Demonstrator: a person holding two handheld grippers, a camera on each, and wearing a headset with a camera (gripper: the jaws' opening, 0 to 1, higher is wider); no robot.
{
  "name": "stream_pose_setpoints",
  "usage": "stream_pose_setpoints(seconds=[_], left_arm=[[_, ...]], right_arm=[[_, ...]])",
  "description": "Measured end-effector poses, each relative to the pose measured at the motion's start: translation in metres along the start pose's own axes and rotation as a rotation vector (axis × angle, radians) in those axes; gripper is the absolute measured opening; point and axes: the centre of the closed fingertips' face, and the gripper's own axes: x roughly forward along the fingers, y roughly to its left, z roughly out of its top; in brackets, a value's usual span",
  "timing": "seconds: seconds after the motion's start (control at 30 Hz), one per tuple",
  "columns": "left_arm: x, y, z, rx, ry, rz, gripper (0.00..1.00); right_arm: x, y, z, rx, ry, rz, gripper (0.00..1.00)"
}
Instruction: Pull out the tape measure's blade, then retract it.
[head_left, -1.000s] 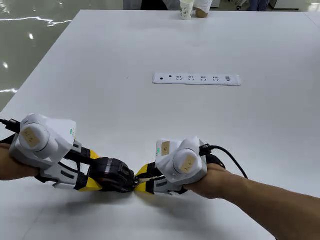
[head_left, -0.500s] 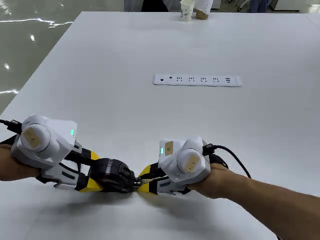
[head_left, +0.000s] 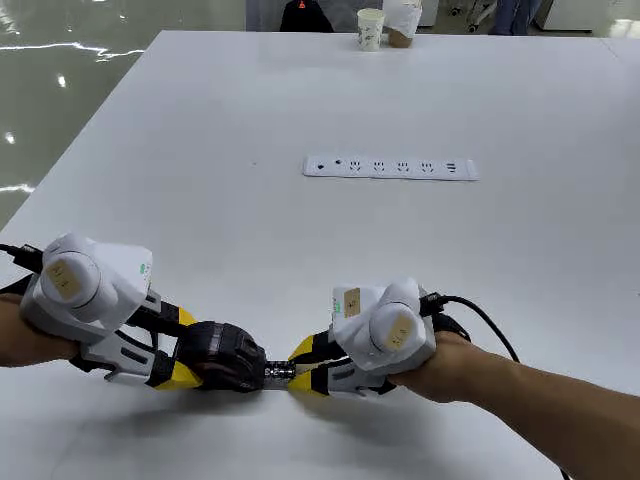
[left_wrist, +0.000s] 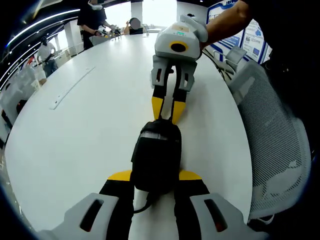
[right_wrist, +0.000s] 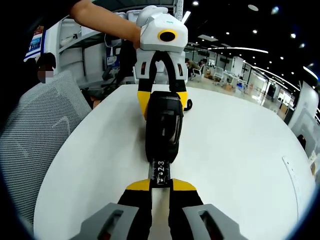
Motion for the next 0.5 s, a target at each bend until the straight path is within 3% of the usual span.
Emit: stream_pose_setpoints(seconds=[0.5], left_arm=[[0.0001, 0.0000, -0.0013, 0.011, 0.036, 0.000, 0.24]], right_arm=[[-0.0093, 0.0008, -0.0072, 0.008, 0.007, -0.002, 0.08]])
